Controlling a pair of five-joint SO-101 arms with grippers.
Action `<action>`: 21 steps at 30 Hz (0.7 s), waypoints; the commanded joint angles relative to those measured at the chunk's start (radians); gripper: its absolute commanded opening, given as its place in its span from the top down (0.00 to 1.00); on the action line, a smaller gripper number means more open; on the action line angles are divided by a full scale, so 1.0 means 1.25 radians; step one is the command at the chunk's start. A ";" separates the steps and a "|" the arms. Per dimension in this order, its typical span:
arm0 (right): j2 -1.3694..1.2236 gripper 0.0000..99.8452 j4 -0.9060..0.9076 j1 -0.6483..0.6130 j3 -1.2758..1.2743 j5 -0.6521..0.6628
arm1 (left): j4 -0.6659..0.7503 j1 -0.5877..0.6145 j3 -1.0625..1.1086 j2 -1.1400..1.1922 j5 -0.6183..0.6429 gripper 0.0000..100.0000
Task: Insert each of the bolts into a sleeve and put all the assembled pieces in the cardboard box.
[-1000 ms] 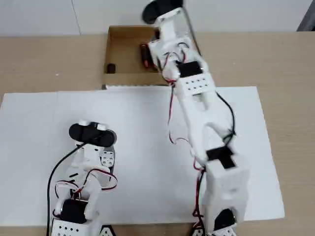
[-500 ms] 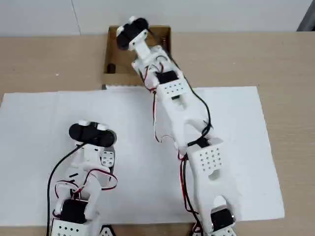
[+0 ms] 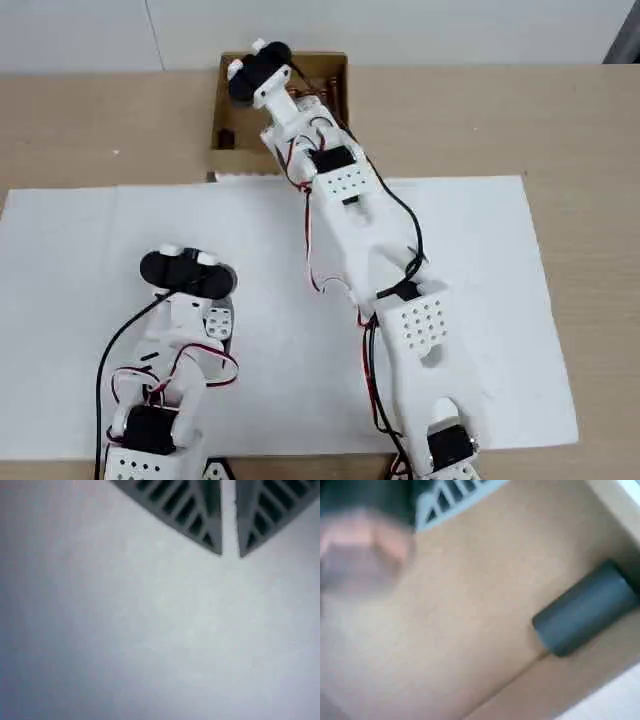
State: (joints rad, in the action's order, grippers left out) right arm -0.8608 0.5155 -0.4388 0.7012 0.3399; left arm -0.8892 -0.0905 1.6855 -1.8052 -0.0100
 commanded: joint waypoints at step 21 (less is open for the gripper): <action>0.142 0.98 0.064 -0.001 0.059 0.006 | 0.000 0.005 -0.003 -0.009 -0.004 0.99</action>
State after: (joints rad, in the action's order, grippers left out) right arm -0.8178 0.5524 -0.4404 0.7165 0.3414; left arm -0.8892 -0.0905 1.6855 -1.8052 -0.0100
